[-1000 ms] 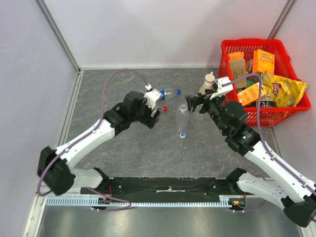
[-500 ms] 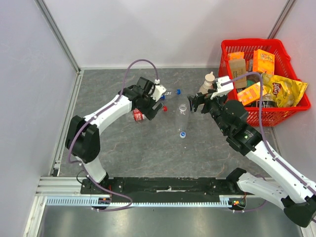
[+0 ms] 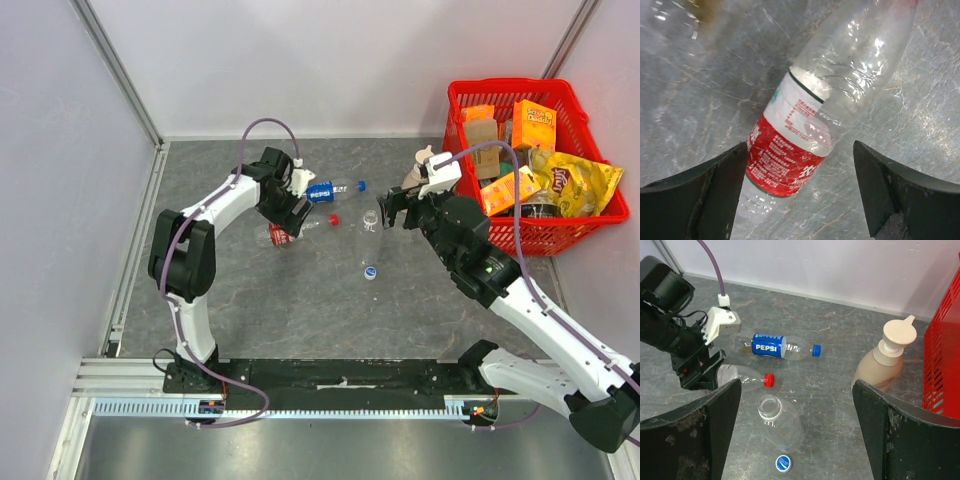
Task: Unscrew the bottle caps
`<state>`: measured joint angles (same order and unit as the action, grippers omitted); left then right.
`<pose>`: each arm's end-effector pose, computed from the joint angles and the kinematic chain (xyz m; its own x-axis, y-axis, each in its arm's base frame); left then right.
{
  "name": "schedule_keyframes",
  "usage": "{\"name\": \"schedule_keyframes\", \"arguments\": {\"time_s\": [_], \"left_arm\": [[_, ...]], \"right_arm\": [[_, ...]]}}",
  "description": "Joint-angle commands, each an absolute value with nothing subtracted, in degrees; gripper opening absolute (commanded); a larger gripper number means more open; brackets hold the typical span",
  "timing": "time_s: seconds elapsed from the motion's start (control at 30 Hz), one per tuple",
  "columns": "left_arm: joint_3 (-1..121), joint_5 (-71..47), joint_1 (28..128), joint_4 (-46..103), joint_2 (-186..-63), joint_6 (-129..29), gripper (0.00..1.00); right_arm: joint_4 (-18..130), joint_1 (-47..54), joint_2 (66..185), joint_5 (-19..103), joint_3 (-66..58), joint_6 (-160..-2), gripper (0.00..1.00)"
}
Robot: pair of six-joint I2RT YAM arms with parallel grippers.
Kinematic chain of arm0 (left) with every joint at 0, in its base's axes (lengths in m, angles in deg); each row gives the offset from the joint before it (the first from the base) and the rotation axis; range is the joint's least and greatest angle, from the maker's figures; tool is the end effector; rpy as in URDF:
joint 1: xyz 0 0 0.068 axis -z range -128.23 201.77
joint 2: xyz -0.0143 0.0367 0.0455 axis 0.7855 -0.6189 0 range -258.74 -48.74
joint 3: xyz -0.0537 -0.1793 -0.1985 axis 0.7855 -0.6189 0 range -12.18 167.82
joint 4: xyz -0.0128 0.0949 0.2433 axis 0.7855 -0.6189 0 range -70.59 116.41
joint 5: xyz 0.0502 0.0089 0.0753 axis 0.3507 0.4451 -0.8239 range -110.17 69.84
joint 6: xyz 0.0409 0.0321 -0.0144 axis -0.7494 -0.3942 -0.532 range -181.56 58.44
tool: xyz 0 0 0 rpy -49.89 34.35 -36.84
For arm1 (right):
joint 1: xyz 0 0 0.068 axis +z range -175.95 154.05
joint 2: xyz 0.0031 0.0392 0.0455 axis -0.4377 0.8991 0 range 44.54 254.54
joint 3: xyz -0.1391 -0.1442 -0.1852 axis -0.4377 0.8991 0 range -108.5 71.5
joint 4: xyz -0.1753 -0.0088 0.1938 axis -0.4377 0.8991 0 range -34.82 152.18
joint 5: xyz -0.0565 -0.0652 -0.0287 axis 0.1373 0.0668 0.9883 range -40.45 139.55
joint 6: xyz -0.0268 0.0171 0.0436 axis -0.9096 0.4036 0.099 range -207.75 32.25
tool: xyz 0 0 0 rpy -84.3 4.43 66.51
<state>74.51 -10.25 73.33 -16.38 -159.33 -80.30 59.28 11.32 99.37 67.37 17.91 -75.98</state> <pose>0.3737 -0.1543 0.2160 -0.6721 0.6060 -0.4256 0.6773 0.7354 -0.0225 0.1828 0.1256 0.3739 -0.1407 0.1369 -0.9805 -0.3121 0.9338 0.1751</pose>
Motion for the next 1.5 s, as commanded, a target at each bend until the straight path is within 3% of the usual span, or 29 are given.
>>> {"name": "schedule_keyframes", "arguments": {"time_s": [0.0, 0.47, 0.87, 1.2, 1.47], "left_arm": [[76.06, -7.34, 73.65, -19.65, -162.03, -81.08, 0.89], [63.76, -15.50, 77.25, -10.51, -160.54, -72.90, 0.78], [59.71, -13.49, 77.96, -6.82, -148.08, -70.79, 0.55], [59.98, -11.29, 77.87, -11.30, -131.21, -74.21, 0.54], [50.41, -3.21, 77.87, -7.62, -113.63, -74.22, 0.54]], "right_arm": [[58.78, 10.70, 100.00, 66.78, 14.72, -76.76, 0.98], [58.87, 9.38, 100.88, 64.32, 14.54, -76.15, 0.98], [61.68, 9.20, 99.39, 63.61, 12.17, -75.09, 0.98], [66.59, 9.12, 100.09, 59.31, 8.05, -72.81, 0.98], [69.68, 9.11, 103.08, 49.73, 4.08, -69.56, 0.98]]}}
